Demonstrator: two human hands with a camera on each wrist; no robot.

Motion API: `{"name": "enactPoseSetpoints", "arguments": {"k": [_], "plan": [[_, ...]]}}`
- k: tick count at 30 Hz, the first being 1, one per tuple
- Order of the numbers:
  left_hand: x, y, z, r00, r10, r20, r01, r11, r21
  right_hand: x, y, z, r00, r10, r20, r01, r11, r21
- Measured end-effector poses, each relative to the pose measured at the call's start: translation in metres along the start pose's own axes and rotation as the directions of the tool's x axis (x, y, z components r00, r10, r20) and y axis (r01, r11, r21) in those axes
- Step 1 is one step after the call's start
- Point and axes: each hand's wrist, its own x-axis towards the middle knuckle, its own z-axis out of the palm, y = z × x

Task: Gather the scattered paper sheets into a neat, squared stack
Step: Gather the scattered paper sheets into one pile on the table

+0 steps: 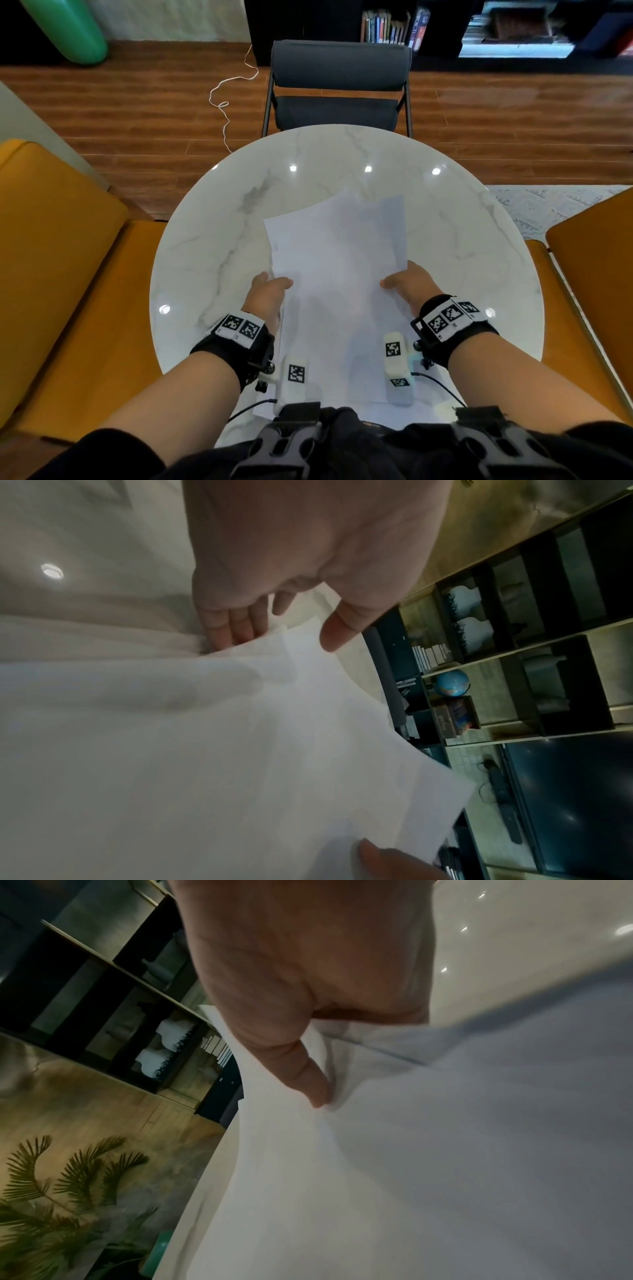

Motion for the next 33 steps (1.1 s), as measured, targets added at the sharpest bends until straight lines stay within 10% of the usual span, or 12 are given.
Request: {"name": "enactPoseSetpoints", "arguments": {"k": [20, 28, 33], "plan": [[-0.007, 0.017, 0.007, 0.981, -0.191, 0.032, 0.185, 0.972, 0.146, 0.003, 0.004, -0.007, 0.987, 0.047, 0.154, -0.069, 0.988, 0.136], [0.004, 0.009, -0.008, 0.999, 0.035, 0.023, -0.041, 0.957, 0.286, -0.009, 0.008, -0.022, 0.955, -0.151, 0.254, 0.055, 0.935, 0.35], [-0.003, 0.018, -0.017, 0.936, 0.103, 0.338, -0.13, 0.99, 0.058, -0.006, -0.012, -0.033, 0.934, -0.215, 0.286, 0.071, 0.896, 0.439]]}}
